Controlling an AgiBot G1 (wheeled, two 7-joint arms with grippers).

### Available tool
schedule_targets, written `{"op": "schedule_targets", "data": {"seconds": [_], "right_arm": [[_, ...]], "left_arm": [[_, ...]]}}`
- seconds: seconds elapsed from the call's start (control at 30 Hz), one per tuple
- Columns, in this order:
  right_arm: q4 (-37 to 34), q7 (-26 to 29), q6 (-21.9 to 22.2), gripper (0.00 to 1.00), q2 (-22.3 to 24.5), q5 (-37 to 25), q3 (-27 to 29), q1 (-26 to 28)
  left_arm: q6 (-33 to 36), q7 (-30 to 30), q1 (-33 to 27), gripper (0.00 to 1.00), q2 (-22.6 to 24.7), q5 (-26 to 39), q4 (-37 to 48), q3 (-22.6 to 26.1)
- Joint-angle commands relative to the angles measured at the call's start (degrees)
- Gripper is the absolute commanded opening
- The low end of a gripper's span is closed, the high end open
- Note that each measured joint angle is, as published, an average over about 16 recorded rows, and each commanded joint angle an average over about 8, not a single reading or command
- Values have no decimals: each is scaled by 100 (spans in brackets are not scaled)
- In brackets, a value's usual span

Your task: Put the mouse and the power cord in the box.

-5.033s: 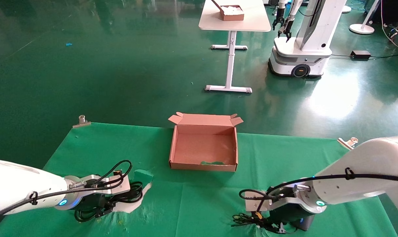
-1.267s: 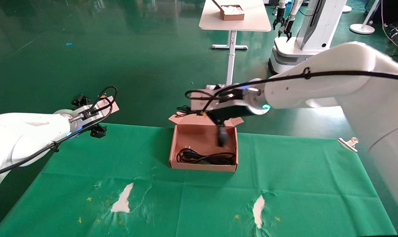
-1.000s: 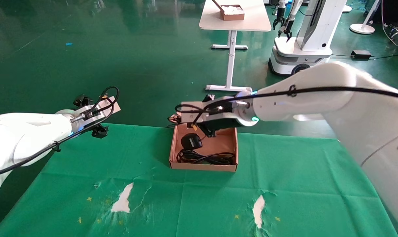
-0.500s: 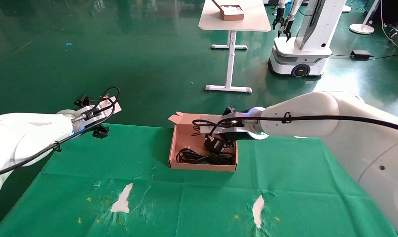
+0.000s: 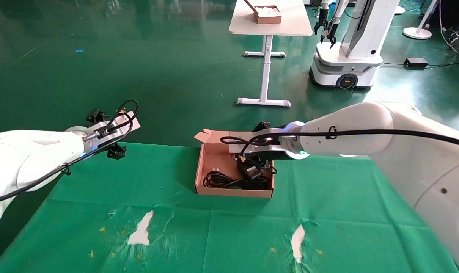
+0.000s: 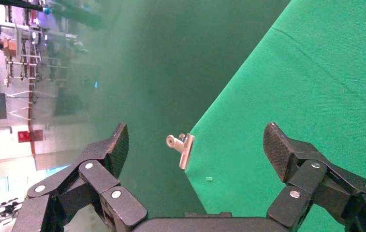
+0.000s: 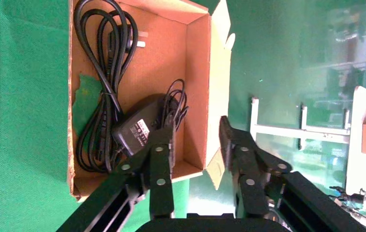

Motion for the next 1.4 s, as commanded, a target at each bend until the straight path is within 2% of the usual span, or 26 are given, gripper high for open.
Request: {"op": "schedule_targets", "data": {"seconds": [0.03,0.27,1.03,1.17,1.4], "right_arm": [[-1,-8,-7,100,-7,-14,6,12],[220,15,-230,100,215,290,268,-191],[1867,231,-1850,100,1882,2576,2169,-1734],[2153,269,-2132,100,2172,2973,2500,-2002],[2654,334,-2626,100,2680,3669,3079,-2472]], "left_arm": [[1,0,0,100,1,0,-1,0],[2,-1,0,100,1,0,-2,0],[31,16,19,100,-17,-38,-27,-30],[244,134,150,100,-139,-315,-213,-243],[949,527,583,100,-543,-1233,-832,-949]]}}
